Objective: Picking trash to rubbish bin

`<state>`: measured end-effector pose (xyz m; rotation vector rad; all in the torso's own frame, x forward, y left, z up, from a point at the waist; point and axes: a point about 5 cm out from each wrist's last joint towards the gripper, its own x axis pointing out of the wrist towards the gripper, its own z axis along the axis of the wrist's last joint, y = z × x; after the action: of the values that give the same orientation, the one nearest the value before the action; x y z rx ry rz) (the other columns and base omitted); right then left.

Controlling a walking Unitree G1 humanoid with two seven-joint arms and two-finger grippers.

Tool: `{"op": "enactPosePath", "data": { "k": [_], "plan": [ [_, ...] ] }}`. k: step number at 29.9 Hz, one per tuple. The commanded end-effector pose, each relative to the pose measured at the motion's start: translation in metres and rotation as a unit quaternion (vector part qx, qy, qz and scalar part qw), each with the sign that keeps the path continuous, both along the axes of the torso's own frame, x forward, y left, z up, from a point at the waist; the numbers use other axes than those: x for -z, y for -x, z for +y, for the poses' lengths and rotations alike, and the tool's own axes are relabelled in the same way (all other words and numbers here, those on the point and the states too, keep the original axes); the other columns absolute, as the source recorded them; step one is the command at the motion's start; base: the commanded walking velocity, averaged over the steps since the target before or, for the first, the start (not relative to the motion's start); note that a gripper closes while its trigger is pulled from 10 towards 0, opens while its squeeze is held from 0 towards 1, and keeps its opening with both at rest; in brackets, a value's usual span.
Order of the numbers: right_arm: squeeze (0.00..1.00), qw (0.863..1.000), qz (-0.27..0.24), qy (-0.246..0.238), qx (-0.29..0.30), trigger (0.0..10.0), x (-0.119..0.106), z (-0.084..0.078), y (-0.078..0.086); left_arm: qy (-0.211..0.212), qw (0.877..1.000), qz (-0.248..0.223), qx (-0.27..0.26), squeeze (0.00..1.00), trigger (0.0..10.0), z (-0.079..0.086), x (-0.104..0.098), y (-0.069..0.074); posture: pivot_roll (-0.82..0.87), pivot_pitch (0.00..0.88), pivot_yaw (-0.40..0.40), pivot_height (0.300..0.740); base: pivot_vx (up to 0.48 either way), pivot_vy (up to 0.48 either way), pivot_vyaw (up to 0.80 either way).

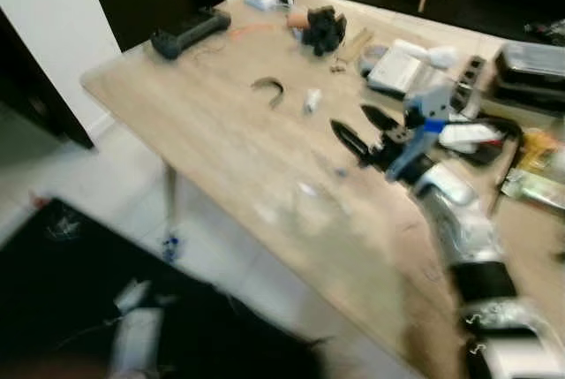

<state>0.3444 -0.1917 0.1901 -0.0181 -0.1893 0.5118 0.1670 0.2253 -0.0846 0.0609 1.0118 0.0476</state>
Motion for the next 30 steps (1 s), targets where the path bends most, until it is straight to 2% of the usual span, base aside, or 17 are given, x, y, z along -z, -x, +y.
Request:
{"op": "enactPosePath", "data": {
  "k": [1,5,11,15,20,30],
  "plan": [
    [0.0,1.0,-0.006,0.005,-0.004,10.0,-0.004,0.006,-0.001,-0.003,1.0,0.022,-0.004,0.0,10.0,0.002,0.006,0.014,-0.01,0.105,0.057,0.74,0.379,0.0,0.0],
    [0.0,0.999,-0.003,0.02,0.049,10.0,-0.004,-0.004,-0.007,-0.002,1.0,0.023,-0.003,0.0,10.0,0.001,0.006,0.015,-0.01,0.105,0.057,0.74,0.376,0.0,0.0],
    [0.0,0.998,0.007,0.026,0.064,10.0,-0.002,-0.006,-0.009,0.002,1.0,0.02,-0.013,0.0,10.0,0.001,0.006,0.015,-0.01,0.105,0.057,0.74,0.229,0.0,0.0],
    [0.0,0.985,0.061,0.056,0.149,10.0,0.011,-0.019,-0.018,0.011,1.0,0.023,0.0,0.0,10.0,-0.001,0.007,0.015,-0.01,0.101,0.051,0.74,0.0,0.0,0.0],
    [0.0,0.976,0.077,0.065,0.194,10.0,0.01,-0.029,-0.021,0.009,1.0,0.024,-0.004,0.0,10.0,-0.002,0.007,0.016,-0.01,0.101,0.051,0.74,0.0,-0.283,0.0],
    [0.0,0.97,0.145,0.052,0.186,10.0,0.017,-0.026,-0.022,0.005,1.0,0.026,-0.007,0.0,10.0,-0.001,0.007,0.017,0.0,0.105,0.052,0.74,0.0,0.0,0.0]
  ]
}}
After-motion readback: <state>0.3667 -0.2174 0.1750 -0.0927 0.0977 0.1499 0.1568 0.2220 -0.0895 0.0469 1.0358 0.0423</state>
